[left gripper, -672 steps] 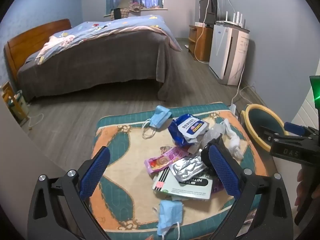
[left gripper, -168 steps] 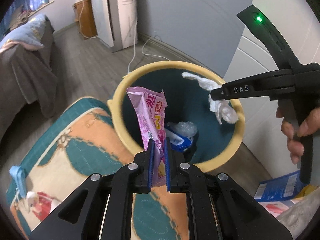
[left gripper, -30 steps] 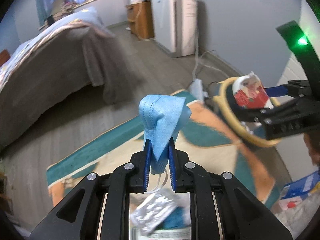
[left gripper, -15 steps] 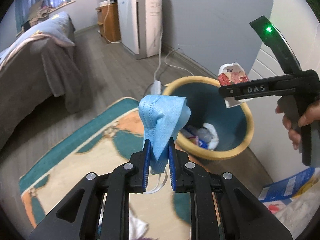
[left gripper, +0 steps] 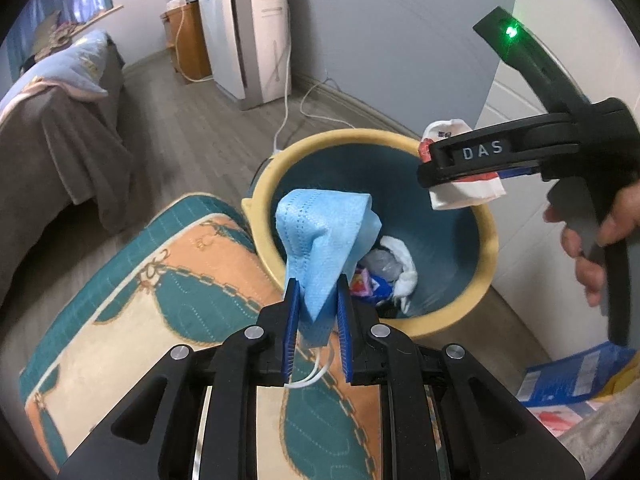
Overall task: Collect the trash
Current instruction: 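Carry the red tissue pack over the bin and open the right gripper, then drop the blue mask into the bin by opening the left gripper, then move both open grippers back over the mat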
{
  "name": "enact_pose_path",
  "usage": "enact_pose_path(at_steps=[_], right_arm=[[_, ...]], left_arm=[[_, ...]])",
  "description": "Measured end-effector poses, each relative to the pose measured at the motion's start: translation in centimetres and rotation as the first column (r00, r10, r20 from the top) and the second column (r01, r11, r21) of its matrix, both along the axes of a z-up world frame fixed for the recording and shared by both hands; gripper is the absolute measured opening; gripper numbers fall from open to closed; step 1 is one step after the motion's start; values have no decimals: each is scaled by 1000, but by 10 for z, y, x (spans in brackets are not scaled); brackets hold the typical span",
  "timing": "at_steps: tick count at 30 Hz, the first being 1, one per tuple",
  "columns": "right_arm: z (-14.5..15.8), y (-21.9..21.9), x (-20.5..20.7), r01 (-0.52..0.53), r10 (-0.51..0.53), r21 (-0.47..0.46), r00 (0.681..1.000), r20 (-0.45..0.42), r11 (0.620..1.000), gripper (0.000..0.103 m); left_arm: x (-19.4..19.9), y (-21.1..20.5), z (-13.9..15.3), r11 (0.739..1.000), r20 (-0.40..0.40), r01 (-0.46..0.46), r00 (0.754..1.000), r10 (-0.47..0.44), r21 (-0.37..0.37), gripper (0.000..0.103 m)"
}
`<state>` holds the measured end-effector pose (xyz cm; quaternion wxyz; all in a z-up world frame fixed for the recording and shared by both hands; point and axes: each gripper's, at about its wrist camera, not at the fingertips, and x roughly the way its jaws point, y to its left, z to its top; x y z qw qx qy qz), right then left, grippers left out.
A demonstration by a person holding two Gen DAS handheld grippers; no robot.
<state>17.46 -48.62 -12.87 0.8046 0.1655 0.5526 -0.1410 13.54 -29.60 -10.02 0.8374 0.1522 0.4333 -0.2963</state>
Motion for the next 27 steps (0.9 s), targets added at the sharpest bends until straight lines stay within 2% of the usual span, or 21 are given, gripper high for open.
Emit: enact_pose_path(at_steps=[2,4,6,9,12,18,23,27], right_arm=[[0,0,0,-5,5,15,1000,8,1000,94],[2,-2,0,-7,5,41,999,37,999,95],[6,-4,0,-7,3,69,998,60,998,95],[10,-5,1,6,-11,72,997,76,997,97],[11,-4,2,12,-17,67,997,73,998,97],[19,7,6,-16,13,39,997,77,999,97],[34,34,0,-85,87,-39,993,79,996,97],[48,61,-11,-129,131,-29,987,94,991,97]], left_arm=[[3,-6,-4,1000,8,8,1000,-8,4,21],[4,-11,-7,1000,8,22,1000,-22,0,28],[4,-15,-10,999,13,41,999,-41,7,49],[4,-16,-10,999,38,50,998,-51,4,66],[3,-10,-6,999,44,37,998,-36,-19,78],[4,18,13,997,69,-49,996,52,-52,86],[-4,59,42,992,108,-104,988,112,-76,88],[-12,99,63,985,138,-160,976,168,-68,89]])
